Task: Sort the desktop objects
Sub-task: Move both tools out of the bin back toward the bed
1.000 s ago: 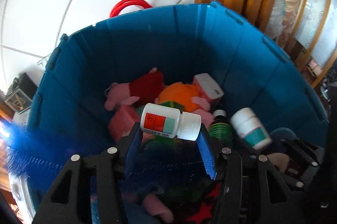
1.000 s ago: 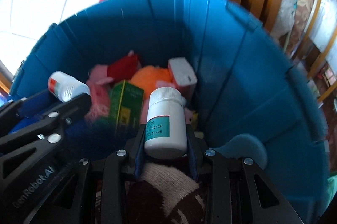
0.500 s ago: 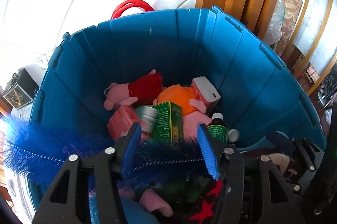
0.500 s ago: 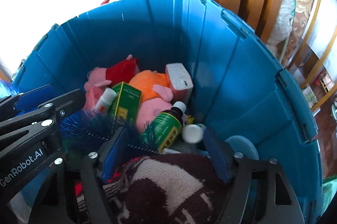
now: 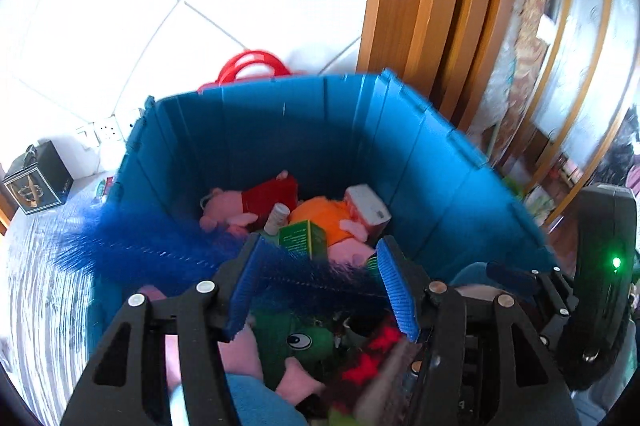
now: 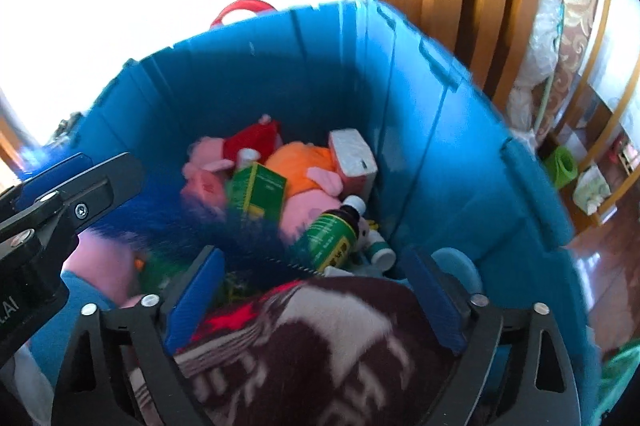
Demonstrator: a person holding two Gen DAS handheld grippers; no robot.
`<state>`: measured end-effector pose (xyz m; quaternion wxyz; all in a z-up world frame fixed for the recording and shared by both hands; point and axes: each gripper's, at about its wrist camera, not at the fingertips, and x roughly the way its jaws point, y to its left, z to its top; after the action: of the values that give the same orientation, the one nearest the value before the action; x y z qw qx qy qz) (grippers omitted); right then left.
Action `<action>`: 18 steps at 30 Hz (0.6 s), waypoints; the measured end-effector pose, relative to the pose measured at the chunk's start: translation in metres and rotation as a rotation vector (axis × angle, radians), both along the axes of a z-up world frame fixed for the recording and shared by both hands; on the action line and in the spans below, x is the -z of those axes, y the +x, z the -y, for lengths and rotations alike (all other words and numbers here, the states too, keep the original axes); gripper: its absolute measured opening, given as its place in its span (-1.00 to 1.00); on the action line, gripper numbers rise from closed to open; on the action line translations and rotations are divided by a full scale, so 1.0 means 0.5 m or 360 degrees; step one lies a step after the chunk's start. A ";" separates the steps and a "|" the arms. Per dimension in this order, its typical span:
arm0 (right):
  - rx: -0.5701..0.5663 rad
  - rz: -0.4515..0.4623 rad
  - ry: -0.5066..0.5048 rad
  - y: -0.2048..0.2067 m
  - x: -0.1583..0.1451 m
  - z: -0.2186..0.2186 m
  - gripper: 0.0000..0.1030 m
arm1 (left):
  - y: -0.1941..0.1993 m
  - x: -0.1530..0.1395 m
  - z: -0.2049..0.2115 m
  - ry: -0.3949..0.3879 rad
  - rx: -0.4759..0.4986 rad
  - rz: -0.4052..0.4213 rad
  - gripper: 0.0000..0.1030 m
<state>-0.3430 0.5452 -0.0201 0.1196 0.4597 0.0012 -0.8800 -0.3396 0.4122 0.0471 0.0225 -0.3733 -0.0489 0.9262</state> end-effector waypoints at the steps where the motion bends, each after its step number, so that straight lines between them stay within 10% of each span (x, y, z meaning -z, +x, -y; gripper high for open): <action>1: -0.0013 -0.0034 0.0006 0.016 -0.018 0.000 0.91 | 0.016 -0.015 0.003 0.0016 0.0011 -0.0025 0.11; 18: -0.0211 -0.0560 -0.0060 0.296 -0.199 0.120 0.99 | 0.350 -0.138 0.229 -0.0098 -0.0189 -0.0531 0.75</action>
<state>-0.1952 0.4853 0.0794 0.1838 0.2953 0.0358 -0.9369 -0.1647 0.2978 0.1162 -0.0359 -0.2113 -0.0379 0.9760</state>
